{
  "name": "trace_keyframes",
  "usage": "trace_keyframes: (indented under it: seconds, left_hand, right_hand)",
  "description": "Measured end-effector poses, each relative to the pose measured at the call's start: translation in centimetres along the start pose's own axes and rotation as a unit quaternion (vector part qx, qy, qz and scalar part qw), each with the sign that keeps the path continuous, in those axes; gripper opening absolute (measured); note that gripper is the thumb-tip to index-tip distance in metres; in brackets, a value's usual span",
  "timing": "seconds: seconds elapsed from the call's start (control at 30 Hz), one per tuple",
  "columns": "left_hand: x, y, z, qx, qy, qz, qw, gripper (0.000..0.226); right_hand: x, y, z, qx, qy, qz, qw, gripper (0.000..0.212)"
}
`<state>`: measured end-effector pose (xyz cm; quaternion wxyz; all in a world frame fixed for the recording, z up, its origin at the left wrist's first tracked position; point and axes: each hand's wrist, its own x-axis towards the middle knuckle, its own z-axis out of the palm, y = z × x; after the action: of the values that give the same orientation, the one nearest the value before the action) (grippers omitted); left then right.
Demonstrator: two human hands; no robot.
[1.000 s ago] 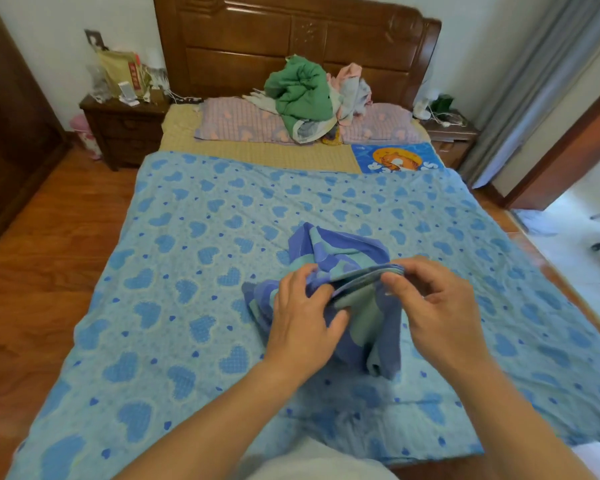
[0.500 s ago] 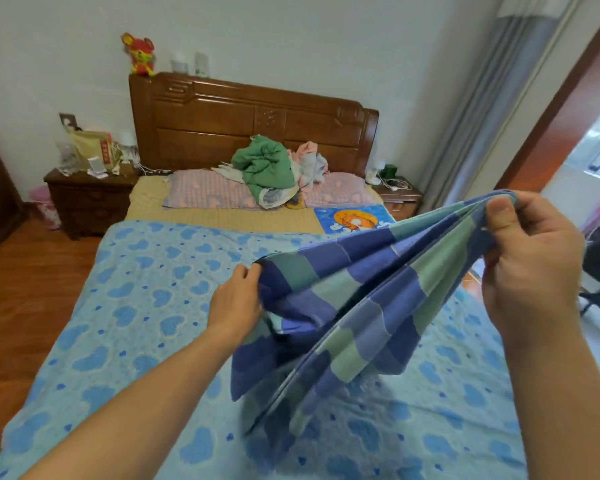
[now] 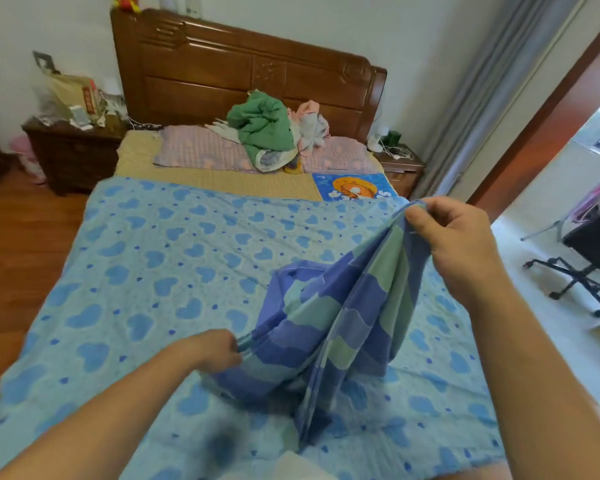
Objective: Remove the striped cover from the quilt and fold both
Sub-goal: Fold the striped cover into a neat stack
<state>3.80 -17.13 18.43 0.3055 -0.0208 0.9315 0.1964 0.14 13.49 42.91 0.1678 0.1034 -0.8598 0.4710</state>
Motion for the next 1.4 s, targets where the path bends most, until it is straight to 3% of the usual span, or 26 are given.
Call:
trace_keyframes:
  seconds: [0.07, 0.13, 0.17, 0.2, 0.27, 0.37, 0.47, 0.53, 0.6, 0.67, 0.77, 0.87, 0.97, 1.07, 1.17, 1.3, 1.4]
  left_hand:
    - [-1.1, 5.5, 0.0, -0.174, 0.174, 0.112, 0.963, 0.037]
    - [-3.4, 10.1, -0.9, -0.263, 0.357, 0.213, 0.871, 0.048]
    - [-4.1, 11.7, -1.4, -0.274, 0.398, 0.26, 0.836, 0.054]
    - [-4.7, 12.7, -2.0, -0.284, 0.398, 0.299, 0.82, 0.061]
    - [-5.4, 13.6, -3.4, -0.313, 0.335, 0.339, 0.822, 0.066]
    - [-5.1, 13.1, -4.5, -0.316, 0.281, 0.386, 0.82, 0.051]
    - [-5.1, 12.3, -4.1, -0.263, 0.337, 0.443, 0.788, 0.044]
    - [-4.8, 11.8, -3.4, -0.124, 0.397, 0.48, 0.772, 0.036]
    - [-4.5, 11.8, -2.1, 0.016, 0.403, 0.474, 0.783, 0.02]
    - [-4.0, 11.2, -1.4, 0.071, 0.411, 0.416, 0.808, 0.011]
    - [-2.2, 9.1, -3.9, -0.001, 0.446, 0.236, 0.863, 0.014]
    - [-0.2, 7.7, -8.4, -0.035, 0.486, 0.119, 0.865, 0.017]
    - [0.3, 8.4, -8.3, 0.037, 0.468, 0.209, 0.858, 0.014]
    - [0.9, 7.7, -3.7, 0.047, 0.354, 0.301, 0.884, 0.014]
    - [2.0, 6.6, 0.6, -0.008, 0.295, 0.273, 0.916, 0.021]
    - [2.7, 6.1, 3.1, -0.083, 0.266, 0.292, 0.915, 0.017]
    - [2.3, 6.1, 2.6, -0.167, 0.17, 0.309, 0.921, 0.023]
  right_hand:
    - [-0.1, -0.5, 1.2, -0.025, -0.05, -0.027, 0.998, 0.021]
    - [-0.3, -1.1, 1.7, -0.016, -0.089, -0.055, 0.994, 0.017]
    - [-0.4, -1.4, 1.7, -0.005, -0.104, -0.067, 0.992, 0.014]
    - [-0.6, -1.6, 1.6, 0.005, -0.117, -0.074, 0.99, 0.012]
    - [-0.8, -1.8, 1.1, 0.016, -0.137, -0.08, 0.987, 0.015]
    - [-1.0, -1.5, -0.1, 0.012, -0.13, -0.065, 0.989, 0.015]
    - [-1.0, -1.0, -1.1, 0.013, -0.092, -0.051, 0.994, 0.014]
    - [-0.9, -0.9, -1.5, 0.032, -0.07, -0.04, 0.996, 0.013]
    - [-0.6, -1.0, -1.9, 0.048, -0.057, -0.037, 0.997, 0.012]
    - [-0.2, -1.3, -2.2, 0.049, -0.048, -0.05, 0.996, 0.012]
    - [0.2, -2.2, -2.4, 0.06, -0.051, -0.07, 0.994, 0.012]
    - [0.5, -2.9, -1.9, 0.078, -0.065, -0.08, 0.992, 0.016]
    - [0.8, -3.6, -1.7, 0.11, -0.06, -0.086, 0.988, 0.026]
    - [1.1, -4.3, -2.0, 0.14, -0.042, -0.079, 0.986, 0.019]
    - [1.1, -4.6, -2.0, 0.137, -0.037, -0.078, 0.987, 0.013]
    - [1.1, -4.8, -1.7, 0.129, -0.04, -0.064, 0.989, 0.015]
    - [1.3, -4.8, -1.6, 0.13, -0.041, -0.052, 0.989, 0.015]
